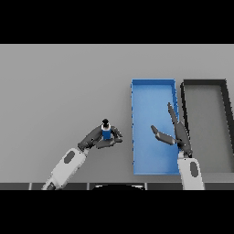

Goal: Pick up the blue pipe and place it into the blue bin.

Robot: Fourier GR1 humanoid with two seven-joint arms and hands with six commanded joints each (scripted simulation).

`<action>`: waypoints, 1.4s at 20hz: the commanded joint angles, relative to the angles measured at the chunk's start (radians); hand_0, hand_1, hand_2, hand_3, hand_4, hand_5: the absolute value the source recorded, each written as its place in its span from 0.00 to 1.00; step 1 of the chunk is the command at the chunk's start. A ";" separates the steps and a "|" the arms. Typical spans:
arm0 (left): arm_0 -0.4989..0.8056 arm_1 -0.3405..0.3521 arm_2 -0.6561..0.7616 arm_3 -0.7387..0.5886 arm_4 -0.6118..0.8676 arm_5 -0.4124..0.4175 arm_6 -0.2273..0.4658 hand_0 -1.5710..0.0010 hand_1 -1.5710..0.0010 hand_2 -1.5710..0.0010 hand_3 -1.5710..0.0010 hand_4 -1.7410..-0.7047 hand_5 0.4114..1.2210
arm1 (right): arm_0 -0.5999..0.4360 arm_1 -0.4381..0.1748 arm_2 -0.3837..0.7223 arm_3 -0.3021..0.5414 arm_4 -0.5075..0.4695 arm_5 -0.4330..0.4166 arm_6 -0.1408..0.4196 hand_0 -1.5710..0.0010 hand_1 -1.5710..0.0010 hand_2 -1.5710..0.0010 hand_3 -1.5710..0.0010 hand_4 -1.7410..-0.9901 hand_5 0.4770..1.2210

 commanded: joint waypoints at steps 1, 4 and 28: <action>0.004 0.000 0.000 -0.005 0.002 -0.001 0.000 0.38 0.30 0.26 0.29 0.18 0.78 | 0.001 -0.007 -0.005 0.004 -0.005 0.005 -0.011 1.00 1.00 1.00 1.00 0.74 0.11; 0.011 0.001 -0.031 -0.018 -0.015 0.012 -0.019 0.19 0.15 0.13 0.16 0.15 0.89 | 0.008 0.001 0.005 0.004 0.006 0.000 -0.031 1.00 1.00 1.00 1.00 0.75 0.11; -0.050 -0.079 0.001 -0.213 -0.055 -0.026 0.035 0.00 0.00 0.00 0.00 0.26 1.00 | 0.178 0.082 0.039 -0.121 0.112 -0.139 -0.034 1.00 1.00 1.00 1.00 0.82 0.14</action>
